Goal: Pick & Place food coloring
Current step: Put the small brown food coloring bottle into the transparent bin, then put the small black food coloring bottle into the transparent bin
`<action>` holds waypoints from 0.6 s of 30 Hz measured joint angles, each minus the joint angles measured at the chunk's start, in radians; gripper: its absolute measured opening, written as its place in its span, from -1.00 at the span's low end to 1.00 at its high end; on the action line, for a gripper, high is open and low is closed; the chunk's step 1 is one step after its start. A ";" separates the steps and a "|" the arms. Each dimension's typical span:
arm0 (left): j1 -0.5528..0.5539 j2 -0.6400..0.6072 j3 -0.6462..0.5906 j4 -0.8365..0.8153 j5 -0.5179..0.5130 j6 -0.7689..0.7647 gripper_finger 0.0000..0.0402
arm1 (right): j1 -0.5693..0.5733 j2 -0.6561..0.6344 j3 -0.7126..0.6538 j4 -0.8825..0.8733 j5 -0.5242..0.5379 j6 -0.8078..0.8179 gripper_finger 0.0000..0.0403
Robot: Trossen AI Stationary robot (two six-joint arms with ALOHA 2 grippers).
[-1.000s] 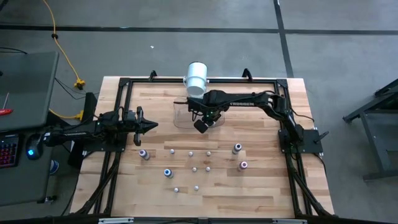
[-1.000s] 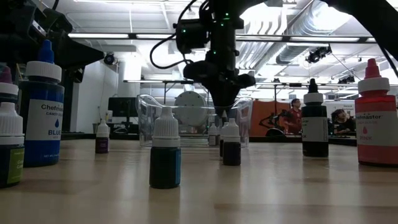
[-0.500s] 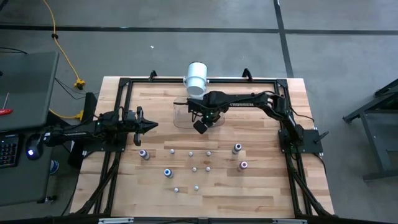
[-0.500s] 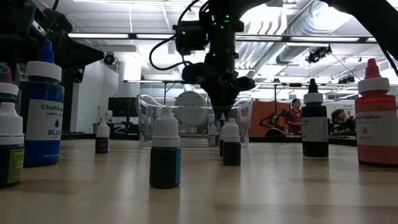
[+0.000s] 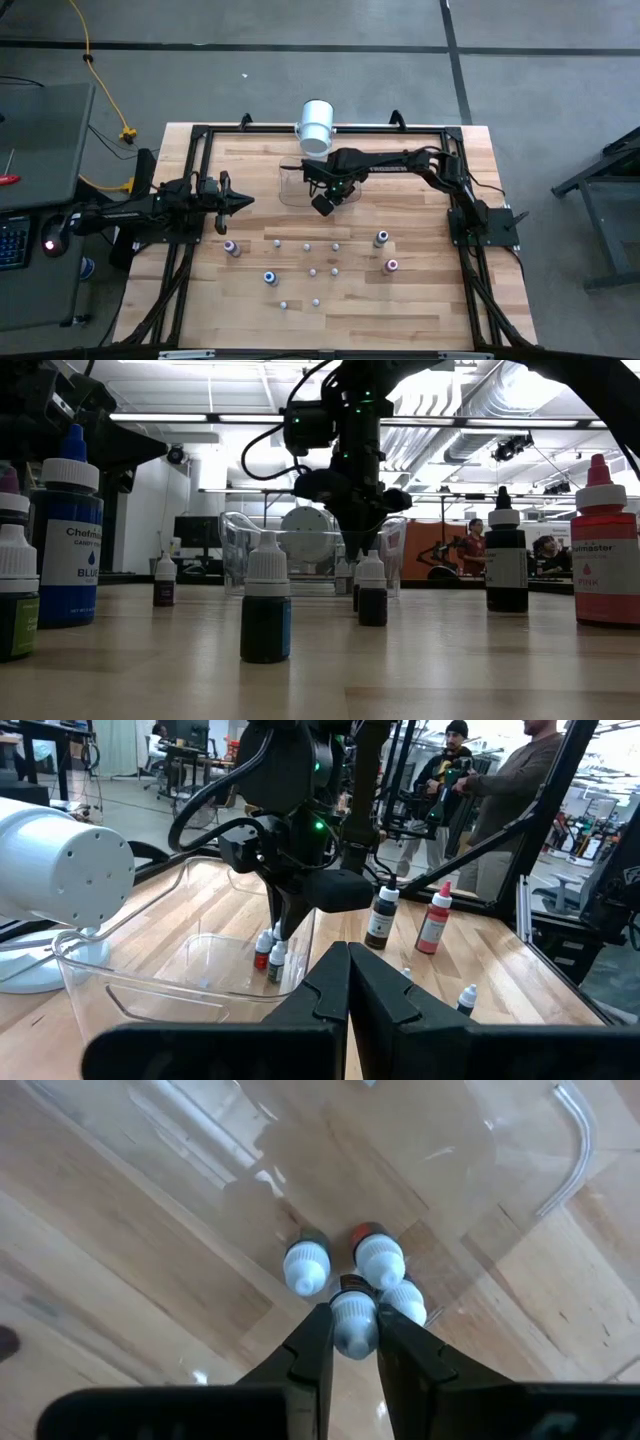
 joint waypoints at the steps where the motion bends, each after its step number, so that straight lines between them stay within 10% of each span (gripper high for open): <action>1: 0.000 0.000 0.000 0.000 0.000 0.000 -1.00 | -0.001 0.000 0.000 0.000 0.000 -0.001 -0.72; 18: 0.000 0.000 0.000 0.000 0.000 0.000 -1.00 | -0.001 0.000 0.000 0.000 -0.002 -0.006 -0.58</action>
